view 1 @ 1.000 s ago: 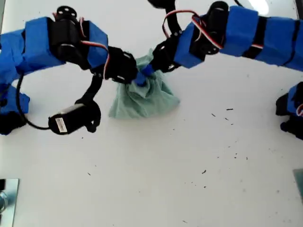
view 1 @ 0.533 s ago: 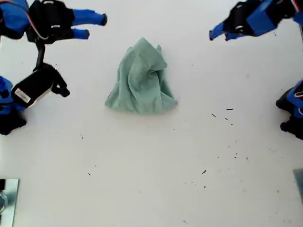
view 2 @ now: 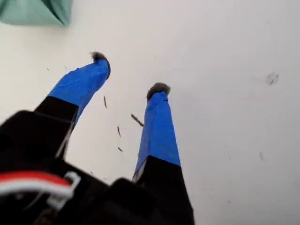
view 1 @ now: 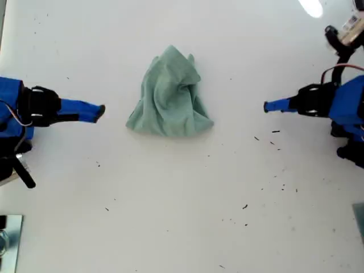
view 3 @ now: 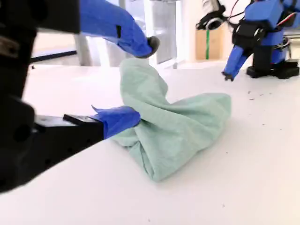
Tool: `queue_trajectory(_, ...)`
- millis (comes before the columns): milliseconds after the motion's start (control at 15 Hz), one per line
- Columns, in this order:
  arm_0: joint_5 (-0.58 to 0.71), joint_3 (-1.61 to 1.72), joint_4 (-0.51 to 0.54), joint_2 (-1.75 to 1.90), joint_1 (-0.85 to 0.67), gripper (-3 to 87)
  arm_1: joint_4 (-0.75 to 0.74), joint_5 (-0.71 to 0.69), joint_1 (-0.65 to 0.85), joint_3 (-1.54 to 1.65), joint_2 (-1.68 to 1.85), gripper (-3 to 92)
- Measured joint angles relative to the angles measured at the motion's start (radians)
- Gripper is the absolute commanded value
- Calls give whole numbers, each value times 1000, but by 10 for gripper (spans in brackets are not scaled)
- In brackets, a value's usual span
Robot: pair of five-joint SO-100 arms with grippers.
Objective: Fold t shirt
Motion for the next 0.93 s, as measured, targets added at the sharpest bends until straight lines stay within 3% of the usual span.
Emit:
queue_trajectory(200, -20, 94, 64, 34, 58, 167, -15, 26, -31, 43, 23, 184)
queue_trajectory(267, 26, 97, 75, 35, 87, 166, -15, -43, -32, 44, 23, 181)
queue_trajectory(667, 43, 100, 77, 37, 264, 165, -15, -75, -23, 44, 26, 174)
queue_trajectory(800, 43, 100, 77, 37, 276, 165, -12, -324, -15, 46, 26, 149)
queue_trajectory(933, 43, 100, 77, 37, 276, 164, -9, -388, -17, 46, 26, 146)
